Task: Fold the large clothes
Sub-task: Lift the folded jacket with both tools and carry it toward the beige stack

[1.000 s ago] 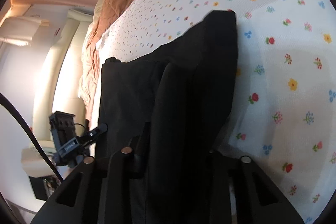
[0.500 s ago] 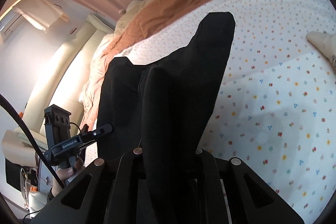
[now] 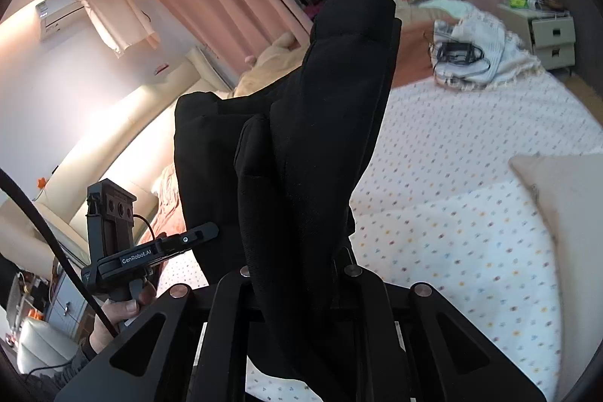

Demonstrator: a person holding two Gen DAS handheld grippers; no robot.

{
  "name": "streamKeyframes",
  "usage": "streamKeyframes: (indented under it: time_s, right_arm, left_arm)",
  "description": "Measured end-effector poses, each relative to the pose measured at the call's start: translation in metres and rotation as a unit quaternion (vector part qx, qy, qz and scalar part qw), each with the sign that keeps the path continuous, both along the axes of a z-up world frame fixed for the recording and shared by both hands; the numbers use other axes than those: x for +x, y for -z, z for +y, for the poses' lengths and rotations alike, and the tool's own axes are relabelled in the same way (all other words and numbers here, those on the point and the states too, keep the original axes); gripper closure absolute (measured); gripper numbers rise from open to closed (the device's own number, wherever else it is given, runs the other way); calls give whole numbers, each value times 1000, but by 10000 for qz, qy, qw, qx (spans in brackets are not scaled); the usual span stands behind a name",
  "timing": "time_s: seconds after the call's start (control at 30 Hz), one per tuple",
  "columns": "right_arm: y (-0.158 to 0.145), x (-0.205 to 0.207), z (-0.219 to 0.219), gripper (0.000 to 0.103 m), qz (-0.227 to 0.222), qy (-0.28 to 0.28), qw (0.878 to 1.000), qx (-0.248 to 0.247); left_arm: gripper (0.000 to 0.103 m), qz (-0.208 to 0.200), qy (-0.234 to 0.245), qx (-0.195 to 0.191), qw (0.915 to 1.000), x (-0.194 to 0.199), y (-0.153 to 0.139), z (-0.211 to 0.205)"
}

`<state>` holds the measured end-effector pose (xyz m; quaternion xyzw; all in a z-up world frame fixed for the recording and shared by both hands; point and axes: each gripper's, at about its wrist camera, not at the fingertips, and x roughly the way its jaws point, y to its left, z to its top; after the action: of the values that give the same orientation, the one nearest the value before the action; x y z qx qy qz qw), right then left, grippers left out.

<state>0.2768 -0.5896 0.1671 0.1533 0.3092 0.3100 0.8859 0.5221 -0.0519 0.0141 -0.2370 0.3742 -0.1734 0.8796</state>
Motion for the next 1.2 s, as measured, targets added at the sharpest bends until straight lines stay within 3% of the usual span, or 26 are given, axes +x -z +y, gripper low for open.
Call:
streamKeyframes:
  time_s: [0.3,0.63,0.93,1.2]
  right_arm:
    - [-72,-75,-70,93,-450,296,9979,-351]
    - [-103,-126,-144,93,-585,589,9955,-465]
    - [-115,-160,-176,94,-632,885,9913,-735]
    - [-126,-174,-185,94,-541,1301,9836,-1126]
  left_arm:
    - [78,-228,486,-282,9982,-12,-57,-76]
    - [78,-355,1021,-279,9937,-22,-95,-163]
    - [78,-185,1505,-425,9875,8,-99,-230]
    - [78,-5,2121,-563,9756,28,-85,-291]
